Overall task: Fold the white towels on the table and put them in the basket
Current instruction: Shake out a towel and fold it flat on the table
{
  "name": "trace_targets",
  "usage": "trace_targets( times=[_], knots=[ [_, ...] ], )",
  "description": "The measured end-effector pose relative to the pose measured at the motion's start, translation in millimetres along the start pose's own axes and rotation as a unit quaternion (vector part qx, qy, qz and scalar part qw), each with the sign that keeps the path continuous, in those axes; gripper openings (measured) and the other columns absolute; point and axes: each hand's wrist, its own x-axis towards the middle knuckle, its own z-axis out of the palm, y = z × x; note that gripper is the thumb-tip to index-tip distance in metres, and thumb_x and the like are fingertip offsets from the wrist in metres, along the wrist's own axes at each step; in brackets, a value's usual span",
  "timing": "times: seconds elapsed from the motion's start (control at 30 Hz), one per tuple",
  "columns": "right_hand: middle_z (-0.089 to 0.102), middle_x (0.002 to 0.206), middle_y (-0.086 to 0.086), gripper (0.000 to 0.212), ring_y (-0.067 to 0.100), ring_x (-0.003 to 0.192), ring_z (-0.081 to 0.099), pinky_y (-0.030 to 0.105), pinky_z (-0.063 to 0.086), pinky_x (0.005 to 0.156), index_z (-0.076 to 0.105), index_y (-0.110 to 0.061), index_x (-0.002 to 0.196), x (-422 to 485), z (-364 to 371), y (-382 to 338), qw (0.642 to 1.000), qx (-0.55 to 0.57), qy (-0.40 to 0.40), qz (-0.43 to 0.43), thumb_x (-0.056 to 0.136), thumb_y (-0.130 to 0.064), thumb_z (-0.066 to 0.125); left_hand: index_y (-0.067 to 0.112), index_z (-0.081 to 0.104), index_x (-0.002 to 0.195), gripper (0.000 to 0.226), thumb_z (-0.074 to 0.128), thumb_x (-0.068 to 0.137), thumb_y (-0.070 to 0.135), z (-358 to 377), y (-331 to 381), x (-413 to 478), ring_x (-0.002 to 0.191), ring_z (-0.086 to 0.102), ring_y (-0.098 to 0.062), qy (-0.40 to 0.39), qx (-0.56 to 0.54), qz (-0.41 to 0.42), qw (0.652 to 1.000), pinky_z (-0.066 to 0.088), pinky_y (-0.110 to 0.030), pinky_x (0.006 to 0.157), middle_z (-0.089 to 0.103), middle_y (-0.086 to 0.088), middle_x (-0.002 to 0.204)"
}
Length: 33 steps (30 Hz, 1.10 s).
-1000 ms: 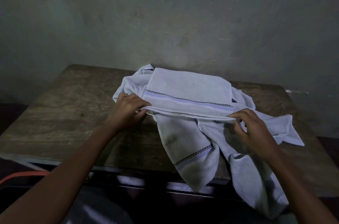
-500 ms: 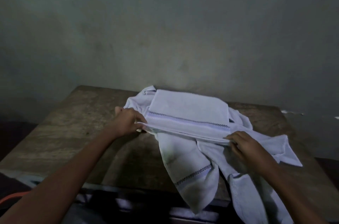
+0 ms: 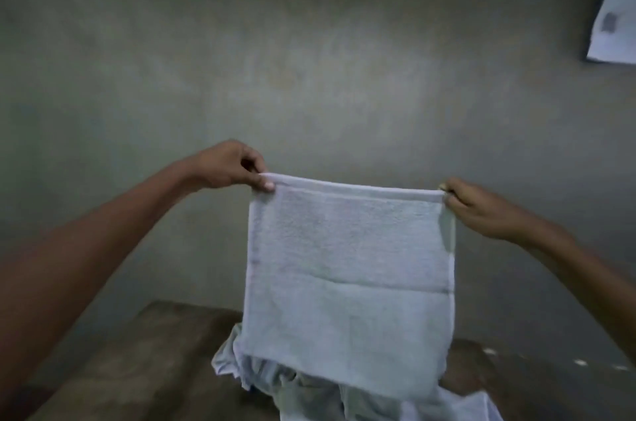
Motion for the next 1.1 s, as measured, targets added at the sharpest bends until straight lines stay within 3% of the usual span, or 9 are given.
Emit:
trace_targets(
  times=[0.1,0.27,0.37,0.43,0.5,0.6,0.83,0.9,1.1],
  knots=[
    [0.048,0.068,0.002,0.023,0.003,0.055,0.044,0.017,0.036,0.053,0.051,-0.006,0.078,-5.9,-35.6,-18.6,0.995,0.078,-0.061,0.026,0.098,-0.015,0.044,0.017,0.071,0.07,0.061,0.08,0.04,0.069,-37.7,23.8,-9.8,0.071,0.057,-0.001,-0.025,-0.081,0.016,0.996,0.042,-0.013,0.069,0.066,0.008,0.073],
    [0.058,0.061,-0.002,0.014,0.008,0.054,0.05,0.019,0.04,0.052,0.06,-0.014,0.076,-16.3,-67.2,-36.3,0.991,0.087,-0.095,0.026,0.09,-0.018,0.06,0.019,0.073,0.082,0.059,0.077,0.049,0.068,-59.0,38.2,-27.7,0.084,0.058,-0.01,-0.089,-0.071,0.013,0.993,0.046,-0.029,0.084,0.066,-0.001,0.087],
    [0.06,0.063,-0.004,0.013,0.006,0.053,0.051,0.019,0.038,0.052,0.062,-0.017,0.077,-17.0,-76.8,-50.6,0.999,0.018,-0.041,-0.003,0.09,-0.015,0.062,0.019,0.075,0.089,0.05,0.075,0.06,0.06,-60.1,46.0,-39.1,0.085,0.062,-0.005,-0.102,-0.018,-0.001,0.995,0.049,-0.019,0.078,0.072,0.003,0.094],
    [0.061,0.063,-0.003,0.011,0.002,0.051,0.052,0.014,0.037,0.05,0.063,-0.013,0.079,-17.3,-80.3,-60.5,0.996,-0.005,-0.09,-0.015,0.09,-0.013,0.061,0.024,0.076,0.087,0.025,0.074,0.074,0.046,-58.6,49.2,-41.1,0.083,0.063,-0.001,-0.085,0.054,-0.007,0.995,0.048,-0.017,0.078,0.074,0.009,0.092],
    [0.059,0.06,-0.005,0.02,0.003,0.05,0.05,0.015,0.035,0.05,0.059,-0.02,0.072,-13.7,-85.3,-64.9,0.997,-0.045,-0.066,-0.022,0.091,-0.014,0.061,0.033,0.074,0.079,0.002,0.074,0.077,0.033,-55.4,53.4,-41.0,0.072,0.061,0.006,-0.049,0.126,0.005,0.991,0.046,-0.016,0.074,0.073,0.016,0.083],
    [0.062,0.061,-0.005,0.022,0.009,0.056,0.055,0.024,0.041,0.059,0.056,-0.025,0.071,-9.9,-88.7,-70.9,0.986,-0.085,-0.142,-0.013,0.09,-0.016,0.063,0.033,0.073,0.076,0.009,0.077,0.076,0.025,-51.8,54.8,-35.5,0.059,0.057,0.013,0.022,0.168,0.031,0.985,0.042,-0.006,0.06,0.07,0.021,0.071],
    [0.056,0.062,-0.002,0.012,0.016,0.057,0.054,0.025,0.038,0.053,0.054,-0.016,0.081,-6.4,-94.5,-63.9,0.996,-0.087,0.004,0.027,0.091,-0.014,0.059,0.019,0.073,0.086,0.006,0.073,0.08,0.022,-43.8,57.4,-26.4,0.058,0.057,0.008,0.065,0.211,0.05,0.974,0.041,-0.008,0.055,0.068,0.005,0.073],
    [0.056,0.063,-0.001,0.007,0.013,0.056,0.053,0.024,0.037,0.053,0.055,-0.012,0.085,-5.2,-93.4,-61.2,0.996,-0.079,0.044,0.024,0.092,-0.013,0.058,0.018,0.071,0.087,0.006,0.07,0.083,0.023,-41.5,58.9,-22.8,0.06,0.056,0.005,0.058,0.22,0.043,0.973,0.039,-0.009,0.055,0.066,0.006,0.073],
    [0.058,0.071,0.002,0.009,0.026,0.07,0.06,0.033,0.041,0.064,0.053,-0.016,0.086,-9.3,-81.4,-47.8,0.996,-0.077,-0.032,0.021,0.091,-0.013,0.059,0.018,0.074,0.082,0.007,0.077,0.076,0.019,-33.3,55.6,-25.8,0.058,0.059,0.003,-0.012,0.146,0.003,0.989,0.04,-0.003,0.054,0.072,0.004,0.076]
  ],
)
